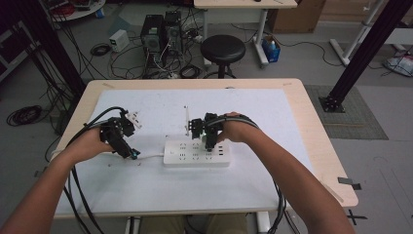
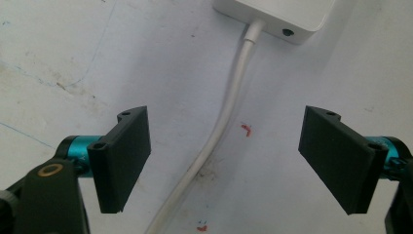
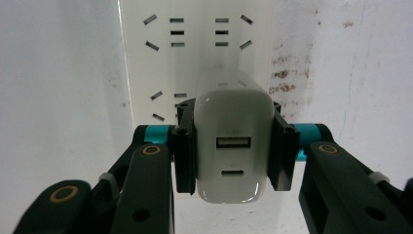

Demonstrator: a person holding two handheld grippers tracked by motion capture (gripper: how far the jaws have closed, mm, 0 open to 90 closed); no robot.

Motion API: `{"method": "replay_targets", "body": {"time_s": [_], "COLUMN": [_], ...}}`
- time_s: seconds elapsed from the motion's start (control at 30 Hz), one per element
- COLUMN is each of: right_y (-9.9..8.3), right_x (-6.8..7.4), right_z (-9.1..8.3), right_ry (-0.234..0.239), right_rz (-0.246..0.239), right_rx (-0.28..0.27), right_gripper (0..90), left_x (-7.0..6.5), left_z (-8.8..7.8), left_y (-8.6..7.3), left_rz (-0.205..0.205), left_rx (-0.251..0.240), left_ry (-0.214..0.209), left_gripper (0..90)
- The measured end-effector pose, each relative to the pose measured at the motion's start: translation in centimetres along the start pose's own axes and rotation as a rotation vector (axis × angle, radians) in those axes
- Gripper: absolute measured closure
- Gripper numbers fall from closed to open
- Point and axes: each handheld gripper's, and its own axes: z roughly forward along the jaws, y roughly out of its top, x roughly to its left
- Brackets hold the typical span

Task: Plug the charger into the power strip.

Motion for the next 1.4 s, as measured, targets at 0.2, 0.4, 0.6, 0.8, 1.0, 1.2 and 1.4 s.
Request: {"method": "replay_targets", "body": {"time_s": [0.2, 0.4, 0.6, 0.8, 1.0, 1.2, 1.4], "right_y": [0.3, 0.3, 0.3, 0.5, 0.8, 0.4, -0.2], "right_x": [0.1, 0.0, -0.8, -1.3, -1.2, -0.8, -0.9], "right_z": [0.5, 0.9, 0.9, 1.1, 1.2, 1.4, 1.6], "right_ry": [0.001, 0.01, 0.054, 0.087, 0.085, 0.06, 0.065], "right_rz": [0.011, 0.014, 0.028, 0.037, 0.059, 0.064, 0.067], "right_rx": [0.029, 0.028, 0.021, 0.026, 0.045, 0.008, -0.038], "right_gripper": [62.5, 62.5, 62.6, 62.7, 62.7, 62.6, 62.6], "left_x": [0.0, 0.3, 0.5, 0.7, 0.7, 0.7, 0.7], "left_z": [0.0, 0.5, 1.1, 1.3, 1.4, 1.5, 1.4], "left_y": [-0.1, -0.6, -0.8, -0.8, -1.0, -0.9, -1.1], "left_rz": [-0.005, -0.018, -0.021, -0.029, -0.031, -0.027, -0.033], "left_rx": [-0.002, -0.001, 0.004, -0.005, -0.012, -0.013, -0.012], "left_ry": [0.001, -0.008, -0.02, -0.026, -0.029, -0.028, -0.023], "left_gripper": [19.3, 19.3, 19.3, 19.3, 19.3, 19.3, 19.3]}}
